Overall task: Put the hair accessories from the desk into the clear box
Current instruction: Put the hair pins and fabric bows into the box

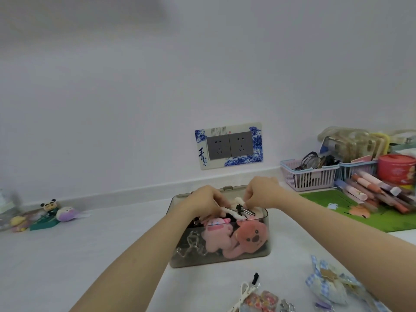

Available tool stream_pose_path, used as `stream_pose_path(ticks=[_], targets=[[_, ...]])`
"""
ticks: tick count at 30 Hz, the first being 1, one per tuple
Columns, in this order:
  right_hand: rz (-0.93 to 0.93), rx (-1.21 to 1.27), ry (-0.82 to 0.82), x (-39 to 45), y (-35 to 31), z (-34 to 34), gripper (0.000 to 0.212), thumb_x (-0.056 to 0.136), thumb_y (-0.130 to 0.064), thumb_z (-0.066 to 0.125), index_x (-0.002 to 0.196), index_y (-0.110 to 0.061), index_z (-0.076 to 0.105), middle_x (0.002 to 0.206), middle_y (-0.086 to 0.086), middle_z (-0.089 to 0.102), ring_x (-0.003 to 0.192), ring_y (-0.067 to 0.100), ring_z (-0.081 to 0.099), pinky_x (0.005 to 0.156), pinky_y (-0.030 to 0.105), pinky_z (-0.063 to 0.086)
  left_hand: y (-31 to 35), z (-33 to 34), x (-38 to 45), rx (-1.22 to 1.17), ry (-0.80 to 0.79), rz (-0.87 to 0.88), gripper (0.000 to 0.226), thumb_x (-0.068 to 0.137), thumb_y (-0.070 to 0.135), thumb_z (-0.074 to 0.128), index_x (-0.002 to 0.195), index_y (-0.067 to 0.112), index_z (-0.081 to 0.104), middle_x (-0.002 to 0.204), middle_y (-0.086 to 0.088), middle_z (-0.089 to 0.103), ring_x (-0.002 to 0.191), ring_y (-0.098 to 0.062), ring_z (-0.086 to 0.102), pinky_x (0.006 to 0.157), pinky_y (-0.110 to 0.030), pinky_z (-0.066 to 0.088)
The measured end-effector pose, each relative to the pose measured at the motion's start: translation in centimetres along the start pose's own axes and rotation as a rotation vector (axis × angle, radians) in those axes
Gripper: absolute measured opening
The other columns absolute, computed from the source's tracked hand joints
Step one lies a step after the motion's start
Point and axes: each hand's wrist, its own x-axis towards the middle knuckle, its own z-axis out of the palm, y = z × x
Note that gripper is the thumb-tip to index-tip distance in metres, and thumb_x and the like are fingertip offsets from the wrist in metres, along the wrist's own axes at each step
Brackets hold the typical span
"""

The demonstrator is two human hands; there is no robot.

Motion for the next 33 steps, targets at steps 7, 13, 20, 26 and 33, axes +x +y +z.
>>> stream_pose_path(ticks=[7, 13, 20, 26, 33], targets=[[-0.019, 0.037, 0.051, 1.4, 0.3, -0.2, 0.011, 0.076, -0.020, 0.062, 0.072, -0.016, 0.071, 0.092, -0.004, 0.074, 0.091, 0.016, 0.063, 0.091, 0.033, 0.036, -1.2, -1.4, 1.3, -0.088, 0.105, 0.047, 0.007, 0.079, 0.018, 0.072, 0.084, 0.014, 0.076, 0.063, 0.011, 0.062, 0.057, 0.002, 0.051, 0.056, -0.015, 0.037], [-0.024, -0.083, 0.326, 3.1, -0.4, 0.8, 0.019, 0.084, -0.026, 0.053, 0.082, -0.022, 0.072, 0.087, -0.005, 0.073, 0.092, 0.017, 0.062, 0.094, 0.035, 0.031, -3.0, -2.9, 1.7, -0.144, 0.127, -0.122, 0.012, 0.081, 0.019, 0.071, 0.086, 0.009, 0.075, 0.073, 0.002, 0.065, 0.063, -0.008, 0.052, 0.063, -0.021, 0.044], [-0.117, -0.088, 0.067, 2.6, -0.6, 1.9, 0.020, 0.085, -0.036, 0.058, 0.090, -0.024, 0.073, 0.099, -0.003, 0.072, 0.101, 0.018, 0.057, 0.096, 0.036, 0.029, -3.3, -1.1, 1.9, -0.002, 0.234, -0.113, 0.015, 0.080, 0.022, 0.072, 0.094, 0.017, 0.074, 0.087, 0.003, 0.061, 0.093, -0.017, 0.061, 0.082, -0.029, 0.049], [-0.128, 0.159, 0.121, 0.5, 0.4, -0.2, 0.021, 0.087, -0.025, 0.056, 0.097, -0.026, 0.074, 0.108, -0.003, 0.072, 0.106, 0.017, 0.059, 0.099, 0.038, 0.042, -2.4, -0.6, 0.3, -0.013, 0.356, -0.057, 0.013, 0.085, 0.029, 0.065, 0.093, 0.020, 0.072, 0.093, 0.003, 0.065, 0.088, -0.013, 0.059, 0.085, -0.033, 0.051], [-0.227, 0.244, 0.275, -5.5, 0.8, -1.4, 0.021, 0.086, -0.018, 0.057, 0.096, -0.023, 0.075, 0.102, -0.005, 0.073, 0.097, 0.012, 0.061, 0.095, 0.033, 0.045, 1.7, 1.5, -4.7, -0.056, 0.480, 0.119, 0.017, 0.089, 0.028, 0.060, 0.095, 0.019, 0.073, 0.091, 0.009, 0.065, 0.066, 0.005, 0.048, 0.056, -0.008, 0.029]])
